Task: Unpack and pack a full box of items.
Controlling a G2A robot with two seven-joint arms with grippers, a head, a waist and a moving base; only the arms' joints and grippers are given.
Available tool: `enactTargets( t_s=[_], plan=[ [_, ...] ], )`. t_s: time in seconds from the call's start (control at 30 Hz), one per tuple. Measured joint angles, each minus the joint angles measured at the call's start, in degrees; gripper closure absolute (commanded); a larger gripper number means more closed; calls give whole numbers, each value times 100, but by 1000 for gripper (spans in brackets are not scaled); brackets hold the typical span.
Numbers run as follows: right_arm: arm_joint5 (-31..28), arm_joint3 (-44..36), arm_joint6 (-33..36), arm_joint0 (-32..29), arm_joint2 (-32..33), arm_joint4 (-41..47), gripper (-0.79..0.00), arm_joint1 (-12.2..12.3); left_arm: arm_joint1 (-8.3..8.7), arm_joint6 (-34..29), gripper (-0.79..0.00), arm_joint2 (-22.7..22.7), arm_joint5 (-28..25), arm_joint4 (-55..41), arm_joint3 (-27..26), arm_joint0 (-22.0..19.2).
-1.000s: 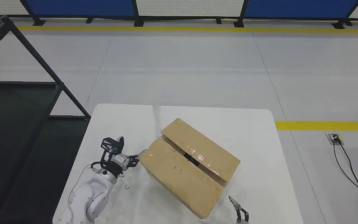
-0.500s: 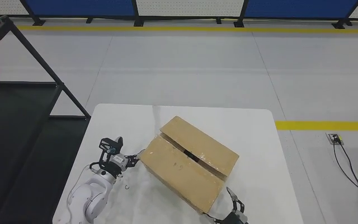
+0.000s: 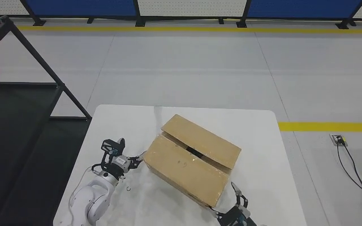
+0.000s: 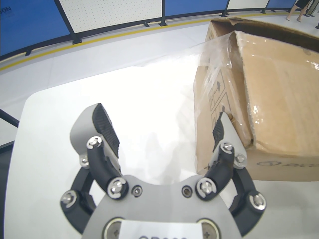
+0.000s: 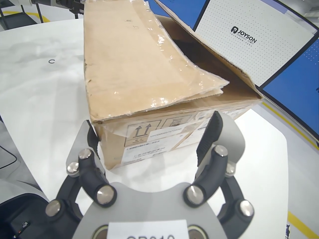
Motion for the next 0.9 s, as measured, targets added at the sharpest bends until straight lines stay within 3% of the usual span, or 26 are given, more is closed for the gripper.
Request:
enactTargets(
  t_s=[0.9],
  plan=[
    [913, 417, 337, 746, -128, 237, -785, -148, 8, 33, -785, 110, -43, 44, -147, 137]
  ],
)
